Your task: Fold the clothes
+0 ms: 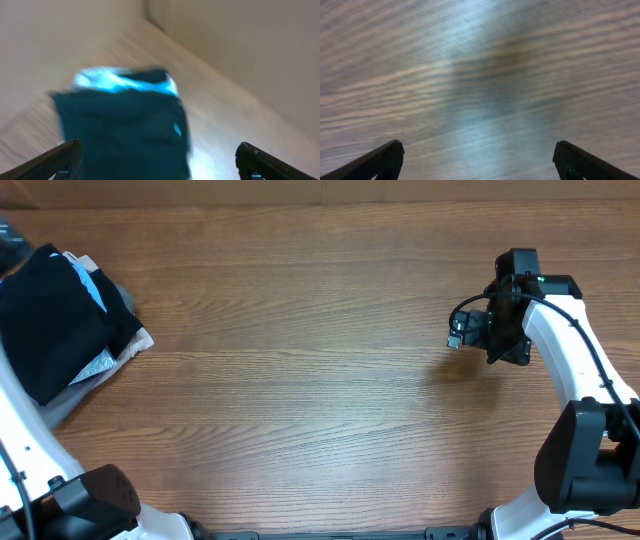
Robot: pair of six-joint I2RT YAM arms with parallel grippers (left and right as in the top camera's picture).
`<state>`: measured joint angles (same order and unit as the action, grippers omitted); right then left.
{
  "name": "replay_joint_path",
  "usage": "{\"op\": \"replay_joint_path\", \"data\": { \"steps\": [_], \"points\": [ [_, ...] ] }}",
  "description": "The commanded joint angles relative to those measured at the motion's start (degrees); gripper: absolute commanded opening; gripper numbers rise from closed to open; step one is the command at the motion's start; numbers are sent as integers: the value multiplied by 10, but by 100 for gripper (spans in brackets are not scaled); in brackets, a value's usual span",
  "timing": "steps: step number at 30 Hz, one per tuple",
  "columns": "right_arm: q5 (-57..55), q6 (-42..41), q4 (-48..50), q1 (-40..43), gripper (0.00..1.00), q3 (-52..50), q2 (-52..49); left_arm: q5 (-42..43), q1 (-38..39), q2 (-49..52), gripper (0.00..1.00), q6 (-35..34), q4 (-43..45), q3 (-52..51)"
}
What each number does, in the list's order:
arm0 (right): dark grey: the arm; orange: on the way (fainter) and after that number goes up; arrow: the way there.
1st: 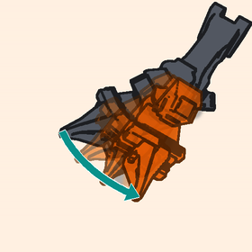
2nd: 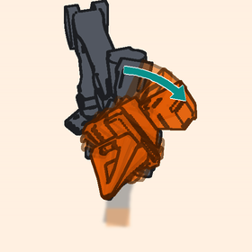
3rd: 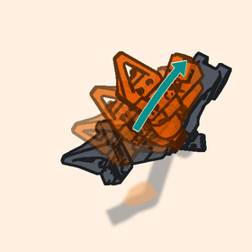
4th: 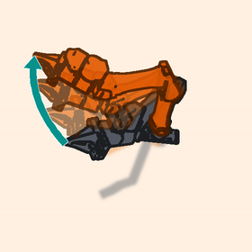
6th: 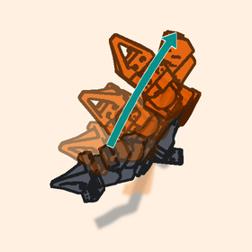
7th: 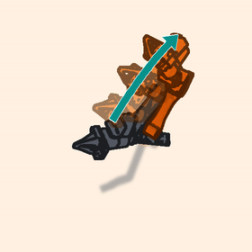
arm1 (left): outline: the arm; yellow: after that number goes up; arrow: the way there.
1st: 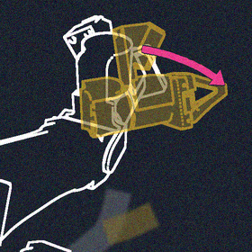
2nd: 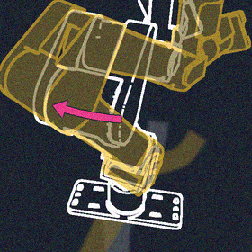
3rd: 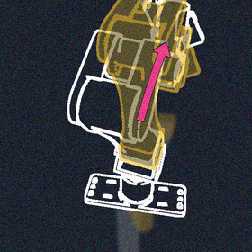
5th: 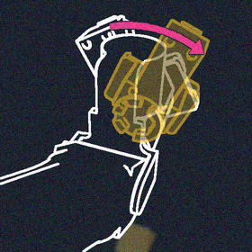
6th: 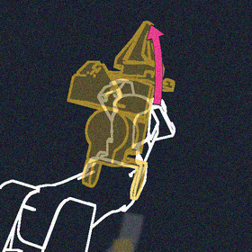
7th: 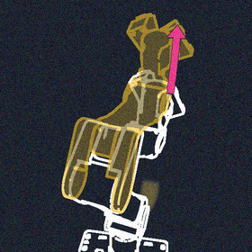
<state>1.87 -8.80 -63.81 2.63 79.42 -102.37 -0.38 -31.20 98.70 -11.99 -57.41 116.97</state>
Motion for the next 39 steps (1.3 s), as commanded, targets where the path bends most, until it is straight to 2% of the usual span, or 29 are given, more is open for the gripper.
{"op": "replay_joint_path", "data": {
  "steps": [1,5,7,9,12,18,24,27,30,34,35,36,39],
  "points": [
    [109,1,40,1,100,11,21,31,95,4,100,35,-36,-1],
    [224,29,108,1,100,17,21,64,195,4,100,83,-48,-1],
    [220,28,120,1,100,39,21,61,247,4,100,103,-68,-1],
    [166,16,77,1,100,79,21,44,281,4,100,93,-110,-1],
    [74,-4,4,1,100,143,30,33,299,4,100,61,-201,-1],
    [65,-13,-19,1,100,163,113,36,296,4,100,31,-368,-1],
    [35,-37,-48,1,100,127,200,28,311,-47,100,27,-394,-49],
    [32,-37,-40,0,100,87,244,28,313,-101,100,26,-370,-97],
    [32,-37,38,-4,97,-8,339,27,313,-196,100,26,-301,-178],
    [18,-37,163,-14,97,-158,487,22,313,-362,98,26,-152,-320],
    [12,-36,187,-14,100,-197,525,12,313,-412,97,25,-110,-366],
    [4,-36,202,-14,100,-230,555,5,313,-458,100,26,-71,-407],
    [-7,-36,203,-14,100,-291,611,-2,312,-559,100,26,0,-488]
  ]
}}
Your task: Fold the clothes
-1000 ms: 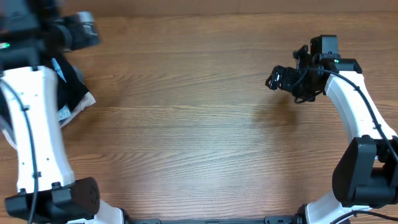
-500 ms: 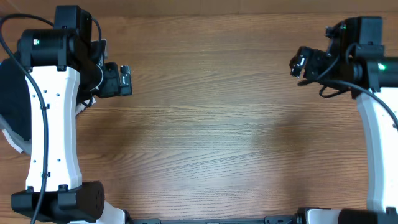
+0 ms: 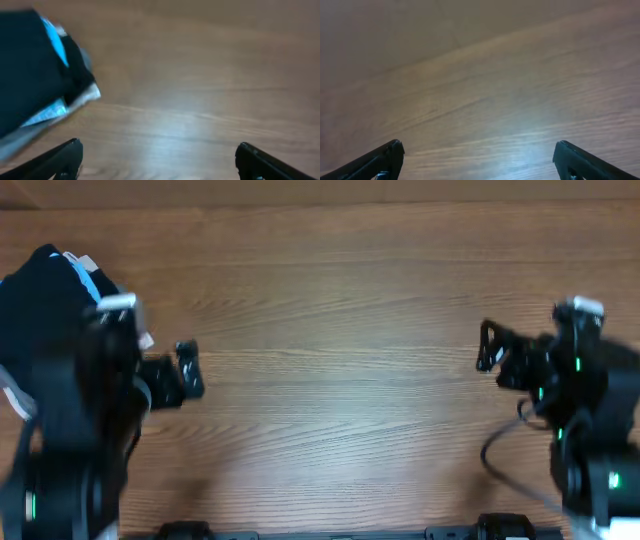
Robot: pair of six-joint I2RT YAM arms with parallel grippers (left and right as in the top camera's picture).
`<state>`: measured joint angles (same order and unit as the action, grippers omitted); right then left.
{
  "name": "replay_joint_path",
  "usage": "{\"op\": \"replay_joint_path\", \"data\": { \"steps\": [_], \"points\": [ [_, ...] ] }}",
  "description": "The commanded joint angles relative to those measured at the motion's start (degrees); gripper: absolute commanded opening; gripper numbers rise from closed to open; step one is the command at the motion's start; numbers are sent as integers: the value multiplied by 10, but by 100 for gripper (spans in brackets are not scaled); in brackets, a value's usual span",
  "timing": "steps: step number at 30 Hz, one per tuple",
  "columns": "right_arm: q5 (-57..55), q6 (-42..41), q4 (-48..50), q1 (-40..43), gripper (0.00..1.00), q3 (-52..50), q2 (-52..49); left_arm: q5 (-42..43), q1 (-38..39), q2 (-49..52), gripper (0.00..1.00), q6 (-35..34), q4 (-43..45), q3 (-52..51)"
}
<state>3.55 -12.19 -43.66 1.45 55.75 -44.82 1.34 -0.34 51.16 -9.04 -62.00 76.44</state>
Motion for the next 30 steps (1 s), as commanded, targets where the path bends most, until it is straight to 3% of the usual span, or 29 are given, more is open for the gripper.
{"op": "replay_joint_path", "data": {
  "steps": [1,7,13,23,30],
  "points": [
    [-24,-2,-7,-2,100,-67,46,-19,4,-109,100,-4,50,-99],
    [-24,-2,-132,-2,100,-78,38,-19,4,-174,100,-4,-72,-115],
    [-24,-2,-167,-2,100,-78,19,-19,4,-174,100,-4,-179,-115],
    [-24,-2,-167,-2,100,-78,-9,-19,4,-174,100,-4,-179,-115],
    [-55,9,-168,-2,100,-86,34,-19,4,-174,100,-4,-179,-115]
  ]
}}
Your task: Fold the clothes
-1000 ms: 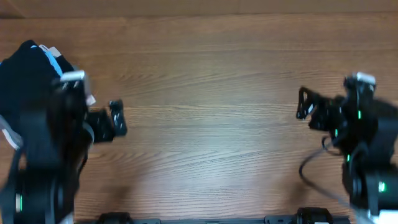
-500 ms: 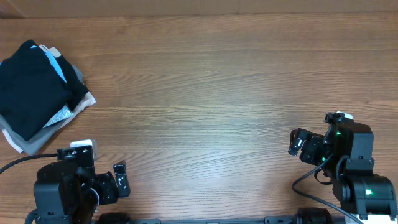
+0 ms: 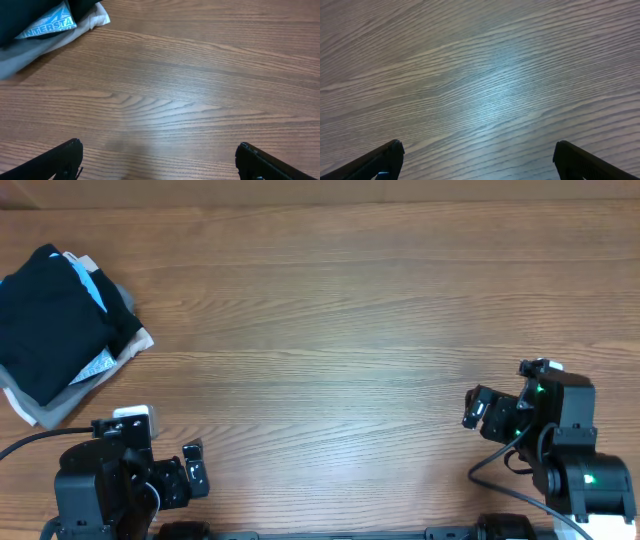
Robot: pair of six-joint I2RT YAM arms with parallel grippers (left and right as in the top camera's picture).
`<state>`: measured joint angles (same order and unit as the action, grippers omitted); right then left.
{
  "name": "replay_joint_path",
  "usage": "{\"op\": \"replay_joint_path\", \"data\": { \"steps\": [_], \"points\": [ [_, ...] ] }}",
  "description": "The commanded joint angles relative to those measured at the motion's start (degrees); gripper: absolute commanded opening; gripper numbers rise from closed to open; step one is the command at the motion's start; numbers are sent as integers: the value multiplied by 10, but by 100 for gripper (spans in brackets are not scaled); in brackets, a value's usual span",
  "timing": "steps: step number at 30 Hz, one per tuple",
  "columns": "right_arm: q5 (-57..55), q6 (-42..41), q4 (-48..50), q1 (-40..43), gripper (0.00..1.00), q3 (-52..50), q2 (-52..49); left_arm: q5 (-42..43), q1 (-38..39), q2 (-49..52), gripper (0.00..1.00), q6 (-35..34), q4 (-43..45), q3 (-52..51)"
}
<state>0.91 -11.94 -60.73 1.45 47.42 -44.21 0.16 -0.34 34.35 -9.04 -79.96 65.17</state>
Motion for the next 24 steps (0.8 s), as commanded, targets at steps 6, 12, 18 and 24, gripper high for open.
{"op": "replay_joint_path", "data": {
  "steps": [6,12,18,24],
  "points": [
    [-15,41,130,-2,100,-68,152,-7,4,-6,100,-4,1,-2],
    [39,49,324,-23,100,-257,311,-7,4,-6,100,-4,1,-2],
    [38,70,440,-49,100,-344,412,-7,4,-6,100,-4,1,-2],
    [37,163,570,-49,100,-411,440,-7,4,-6,100,-4,1,-2]
  ]
}}
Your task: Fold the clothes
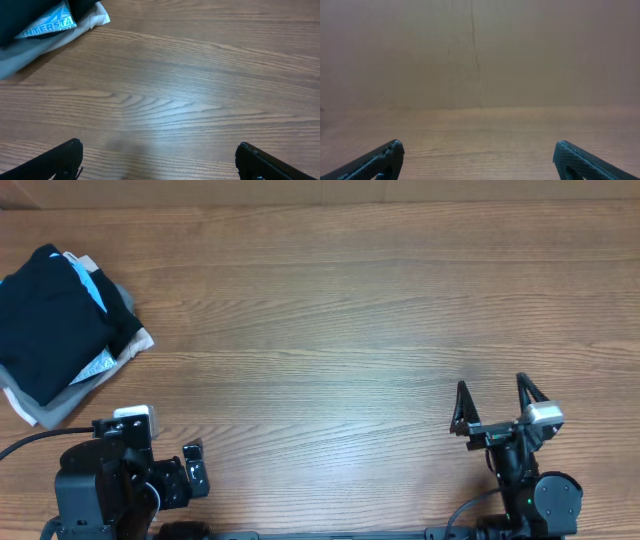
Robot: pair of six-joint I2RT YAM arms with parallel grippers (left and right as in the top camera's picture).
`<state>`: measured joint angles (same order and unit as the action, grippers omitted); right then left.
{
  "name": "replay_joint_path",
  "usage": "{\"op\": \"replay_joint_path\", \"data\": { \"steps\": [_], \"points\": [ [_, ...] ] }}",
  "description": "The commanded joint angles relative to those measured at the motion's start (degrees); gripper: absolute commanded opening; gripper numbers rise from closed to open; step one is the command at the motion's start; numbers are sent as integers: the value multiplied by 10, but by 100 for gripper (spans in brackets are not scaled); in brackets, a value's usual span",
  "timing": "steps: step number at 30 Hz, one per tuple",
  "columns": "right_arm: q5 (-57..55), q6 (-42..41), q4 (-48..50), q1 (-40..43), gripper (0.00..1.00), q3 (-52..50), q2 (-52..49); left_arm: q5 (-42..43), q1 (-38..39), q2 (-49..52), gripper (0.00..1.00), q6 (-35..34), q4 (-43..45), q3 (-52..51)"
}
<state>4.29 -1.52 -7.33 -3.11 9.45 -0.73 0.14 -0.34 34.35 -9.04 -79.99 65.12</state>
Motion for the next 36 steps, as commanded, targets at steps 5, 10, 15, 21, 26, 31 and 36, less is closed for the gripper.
{"op": "replay_joint_path", "data": {
  "steps": [5,10,15,21,26,31,36],
  "points": [
    [5,74,65,-3,100,-90,6,-7,4,-6,100,-4,1,-1],
    [7,73,30,-3,100,-90,6,-7,4,-6,100,-4,1,-1],
    [7,73,30,-3,100,-90,6,-7,4,-6,100,-4,1,-1],
    [7,73,30,-3,100,-90,6,-7,4,-6,100,-4,1,-1],
    [7,73,30,-3,100,-90,6,-7,4,-6,100,-4,1,-1],
    [7,73,30,-3,100,-90,6,-7,4,-6,100,-4,1,-1],
    [7,73,30,-3,100,-90,6,-7,4,-6,100,-4,1,-1]
  ]
}}
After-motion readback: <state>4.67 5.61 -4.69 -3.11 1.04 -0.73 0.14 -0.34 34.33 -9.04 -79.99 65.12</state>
